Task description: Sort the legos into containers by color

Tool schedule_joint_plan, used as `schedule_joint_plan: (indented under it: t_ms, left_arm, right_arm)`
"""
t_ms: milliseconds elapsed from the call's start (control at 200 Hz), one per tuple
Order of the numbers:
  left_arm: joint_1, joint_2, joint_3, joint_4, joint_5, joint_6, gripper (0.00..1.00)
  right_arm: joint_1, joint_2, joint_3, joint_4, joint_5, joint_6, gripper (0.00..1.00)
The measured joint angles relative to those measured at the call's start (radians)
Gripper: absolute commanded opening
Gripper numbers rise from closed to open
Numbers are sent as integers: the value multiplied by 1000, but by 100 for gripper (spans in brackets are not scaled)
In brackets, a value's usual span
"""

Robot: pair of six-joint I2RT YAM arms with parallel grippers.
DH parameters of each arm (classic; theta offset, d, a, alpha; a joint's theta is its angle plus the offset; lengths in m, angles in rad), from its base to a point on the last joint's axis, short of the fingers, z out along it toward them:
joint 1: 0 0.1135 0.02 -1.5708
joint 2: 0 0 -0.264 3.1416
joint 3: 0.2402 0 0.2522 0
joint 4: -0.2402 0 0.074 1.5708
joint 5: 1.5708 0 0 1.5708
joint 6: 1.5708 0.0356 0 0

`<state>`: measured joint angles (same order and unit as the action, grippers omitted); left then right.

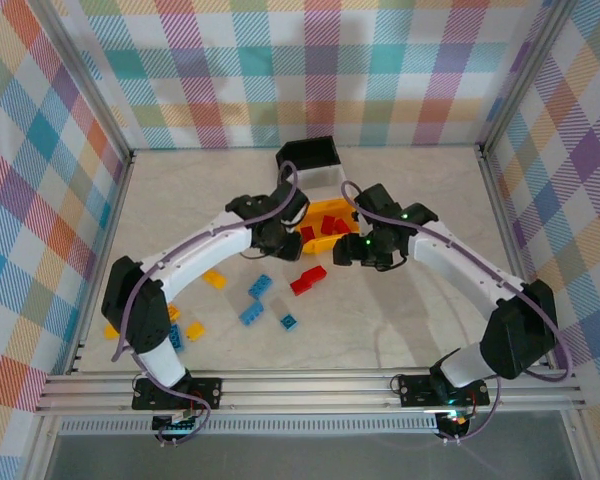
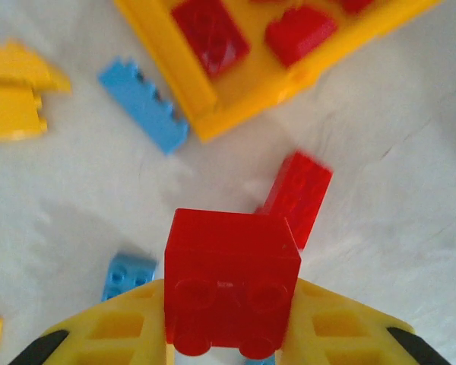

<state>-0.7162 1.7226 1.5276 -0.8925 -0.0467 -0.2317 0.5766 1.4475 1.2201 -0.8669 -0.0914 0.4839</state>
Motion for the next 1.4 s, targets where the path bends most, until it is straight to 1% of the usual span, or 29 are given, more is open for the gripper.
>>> schedule_joint_plan:
  t_ms: [165, 340, 445, 530, 695, 730, 805, 875, 1000, 1140, 1235, 1400]
  left_arm:
    - [2, 181, 203, -2, 0, 27, 25]
    - [5, 372, 372, -20, 0, 44, 25]
    - [6, 453, 455, -37, 0, 50, 34]
    - [6, 491, 494, -50, 1, 57, 39]
    - [6, 504, 518, -67, 3, 66, 49]
    - [6, 504, 520, -73, 4, 65, 52]
    - [8, 504, 521, -78, 10, 60, 63]
    - [12, 501, 517, -76, 20, 57, 66]
    - [26, 443, 451, -74, 30, 48, 68]
    - [72, 271, 285, -60, 29, 34, 70]
    - [147, 92, 118, -42, 29, 14, 72]
    - [299, -208, -164, -36, 19, -18, 75]
  right_arm:
    - [0, -44, -18, -8, 0, 7, 70]
    - [0, -91, -37, -18, -1, 6, 70]
    - [0, -109, -62, -18, -9, 2, 70]
    - [1, -117, -90, -17, -21, -2, 70]
    - [14, -118, -117, -16, -35, -13, 70]
    - [18, -118, -117, -13, -39, -18, 70]
    - [29, -117, -117, -5, -42, -28, 70]
    - [41, -114, -117, 1, -43, -32, 70]
    - [78, -92, -117, 10, -47, -52, 70]
    - [181, -31, -110, 17, -46, -86, 73]
    - [274, 44, -92, 31, -49, -116, 82]
    - [404, 224, 8, 37, -41, -177, 84]
